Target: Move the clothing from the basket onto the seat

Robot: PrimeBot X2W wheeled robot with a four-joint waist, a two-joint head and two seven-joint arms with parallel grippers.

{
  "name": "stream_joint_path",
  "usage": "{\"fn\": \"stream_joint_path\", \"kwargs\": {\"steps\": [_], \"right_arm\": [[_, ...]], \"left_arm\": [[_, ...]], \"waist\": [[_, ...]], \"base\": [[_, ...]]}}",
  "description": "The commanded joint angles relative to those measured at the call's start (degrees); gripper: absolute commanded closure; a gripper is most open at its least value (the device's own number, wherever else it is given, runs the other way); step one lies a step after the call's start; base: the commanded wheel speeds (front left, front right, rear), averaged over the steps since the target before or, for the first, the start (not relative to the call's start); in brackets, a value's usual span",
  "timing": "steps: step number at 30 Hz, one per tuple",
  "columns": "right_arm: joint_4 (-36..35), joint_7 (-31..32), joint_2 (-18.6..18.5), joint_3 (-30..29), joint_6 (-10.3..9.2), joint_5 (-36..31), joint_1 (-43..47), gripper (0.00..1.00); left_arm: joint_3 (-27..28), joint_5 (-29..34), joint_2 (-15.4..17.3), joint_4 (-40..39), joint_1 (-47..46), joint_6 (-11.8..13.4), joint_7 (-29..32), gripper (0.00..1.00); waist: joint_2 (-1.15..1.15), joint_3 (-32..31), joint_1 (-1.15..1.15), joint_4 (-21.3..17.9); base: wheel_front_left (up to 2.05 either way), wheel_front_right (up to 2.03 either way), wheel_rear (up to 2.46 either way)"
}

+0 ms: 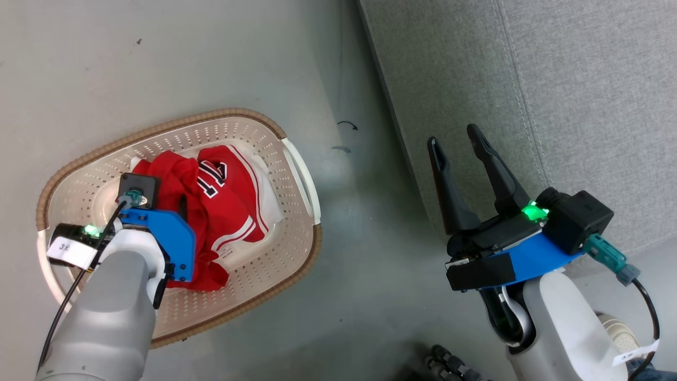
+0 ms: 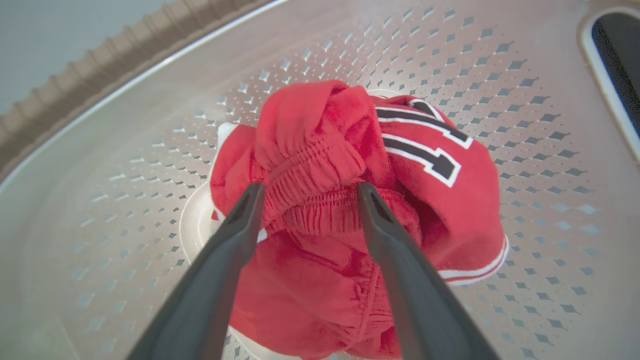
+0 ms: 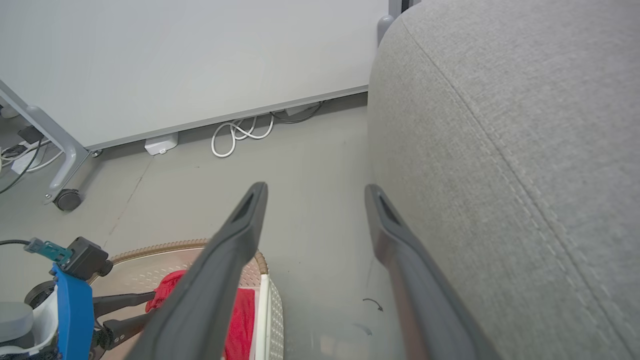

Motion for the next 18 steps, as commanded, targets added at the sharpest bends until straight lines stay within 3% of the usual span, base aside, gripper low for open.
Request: {"fn": "stream_joint_path", "kwargs": {"steps": [1, 13, 18], "right_arm": [[-0.2, -0.2, -0.1, 0.0, 0.03, 0.1, -1.1, 0.0], [-0.5, -0.2, -0.1, -0.2, 0.03, 0.7, -1.3, 0.0], [-0.6, -0.2, -0.1, -0.2, 0.03, 1.0, -1.7, 0.0]], "left_arm": [[0.1, -0.2, 0.1, 0.2, -0.3, -0.2, 0.6, 0.0], [0.0, -2.0, -0.6, 0.8, -0.5, -0.3, 4.0, 0.0], [0.3, -2.4, -0.9, -0.2, -1.4, 1.8, -0.2, 0.0]], "waist": [[0.0, 0.1, 0.0, 0.1], [0.0, 1.1, 0.0, 0.5], [0.0, 1.6, 0.0, 0.2]], "base": [[0.0, 0.0, 0.0], [0.0, 0.0, 0.0], [0.0, 0.0, 0.0]]}}
